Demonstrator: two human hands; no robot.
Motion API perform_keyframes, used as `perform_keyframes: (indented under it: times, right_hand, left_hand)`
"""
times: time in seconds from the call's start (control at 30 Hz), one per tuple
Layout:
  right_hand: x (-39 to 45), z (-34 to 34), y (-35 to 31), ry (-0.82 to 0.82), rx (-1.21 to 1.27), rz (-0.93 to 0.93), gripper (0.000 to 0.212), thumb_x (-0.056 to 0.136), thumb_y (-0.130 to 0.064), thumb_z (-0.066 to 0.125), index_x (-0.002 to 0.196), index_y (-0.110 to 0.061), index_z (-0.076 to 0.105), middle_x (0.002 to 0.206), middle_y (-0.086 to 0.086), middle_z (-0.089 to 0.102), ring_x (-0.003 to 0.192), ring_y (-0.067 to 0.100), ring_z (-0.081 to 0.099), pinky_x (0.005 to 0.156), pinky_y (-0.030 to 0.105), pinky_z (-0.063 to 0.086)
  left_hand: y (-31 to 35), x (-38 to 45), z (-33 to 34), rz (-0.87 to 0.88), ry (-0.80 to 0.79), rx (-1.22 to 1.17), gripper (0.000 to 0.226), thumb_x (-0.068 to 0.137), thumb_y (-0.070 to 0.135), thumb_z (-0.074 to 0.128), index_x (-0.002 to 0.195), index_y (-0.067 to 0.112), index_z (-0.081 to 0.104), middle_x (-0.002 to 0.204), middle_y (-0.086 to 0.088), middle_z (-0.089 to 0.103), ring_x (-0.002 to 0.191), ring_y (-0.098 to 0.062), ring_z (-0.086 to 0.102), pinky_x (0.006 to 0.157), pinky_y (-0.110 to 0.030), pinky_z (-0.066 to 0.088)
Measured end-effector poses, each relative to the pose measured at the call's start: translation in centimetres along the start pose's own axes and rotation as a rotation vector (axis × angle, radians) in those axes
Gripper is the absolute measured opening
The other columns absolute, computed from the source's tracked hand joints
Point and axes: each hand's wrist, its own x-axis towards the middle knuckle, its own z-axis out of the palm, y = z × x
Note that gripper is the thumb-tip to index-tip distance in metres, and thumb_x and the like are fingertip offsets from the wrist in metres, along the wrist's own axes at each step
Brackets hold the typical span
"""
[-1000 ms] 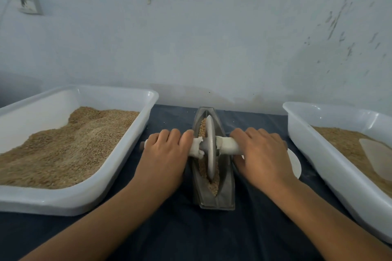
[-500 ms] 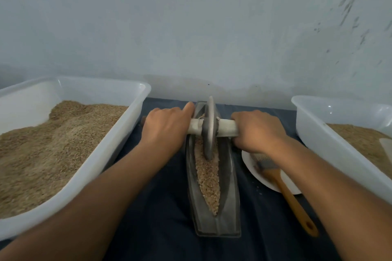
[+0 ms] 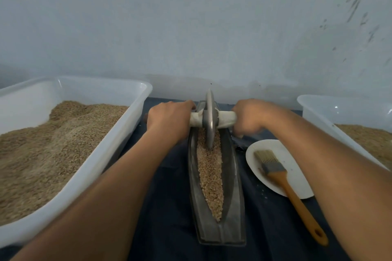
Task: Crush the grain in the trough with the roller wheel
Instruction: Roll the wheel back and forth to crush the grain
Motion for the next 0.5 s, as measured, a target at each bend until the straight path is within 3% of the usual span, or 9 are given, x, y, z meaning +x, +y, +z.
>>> perform_keyframes:
  times: [0.17, 0.27, 0.4, 0.5]
  right_hand:
    - [-2.1, 1.8, 0.2, 0.238, -0.052, -0.020, 0.018, 0.071, -0.037, 0.065, 0.088, -0.031, 0.061, 0.074, -0.008, 0.059, 0.062, 0.012, 0.055, 0.050, 0.025, 0.035]
    - [-3.8, 3.6, -0.1, 0.361, -0.004, 0.030, 0.017, 0.073, -0.036, 0.063, 0.089, -0.035, 0.060, 0.073, -0.011, 0.055, 0.060, 0.011, 0.048, 0.048, 0.026, 0.029]
    - [-6.4, 6.1, -0.8, 0.514, 0.037, 0.103, 0.014, 0.078, -0.034, 0.062, 0.091, -0.032, 0.056, 0.069, -0.009, 0.052, 0.064, 0.022, 0.051, 0.053, 0.031, 0.036]
    - [-8.1, 7.0, -1.4, 0.632, 0.010, 0.076, 0.014, 0.081, -0.029, 0.062, 0.085, -0.027, 0.049, 0.069, -0.007, 0.053, 0.063, 0.025, 0.052, 0.051, 0.030, 0.032]
  left_hand:
    - [0.4, -1.7, -0.1, 0.008, 0.037, 0.067, 0.056, 0.089, 0.023, 0.064, 0.138, 0.036, 0.040, 0.108, 0.002, 0.065, 0.092, -0.024, 0.063, 0.056, -0.033, 0.031]
    - [0.8, -3.3, -0.3, 0.048, 0.108, 0.123, 0.054, 0.086, 0.019, 0.065, 0.133, 0.028, 0.040, 0.102, 0.002, 0.064, 0.089, -0.023, 0.064, 0.068, -0.036, 0.034]
    - [1.3, -5.1, -1.0, 0.104, 0.150, 0.163, 0.057, 0.082, 0.015, 0.068, 0.131, 0.023, 0.039, 0.102, 0.000, 0.061, 0.092, -0.023, 0.061, 0.074, -0.036, 0.034]
    - [1.3, -7.1, -1.4, 0.102, 0.166, 0.166, 0.078, 0.080, 0.015, 0.072, 0.144, 0.019, 0.029, 0.111, -0.002, 0.059, 0.100, -0.025, 0.059, 0.083, -0.039, 0.041]
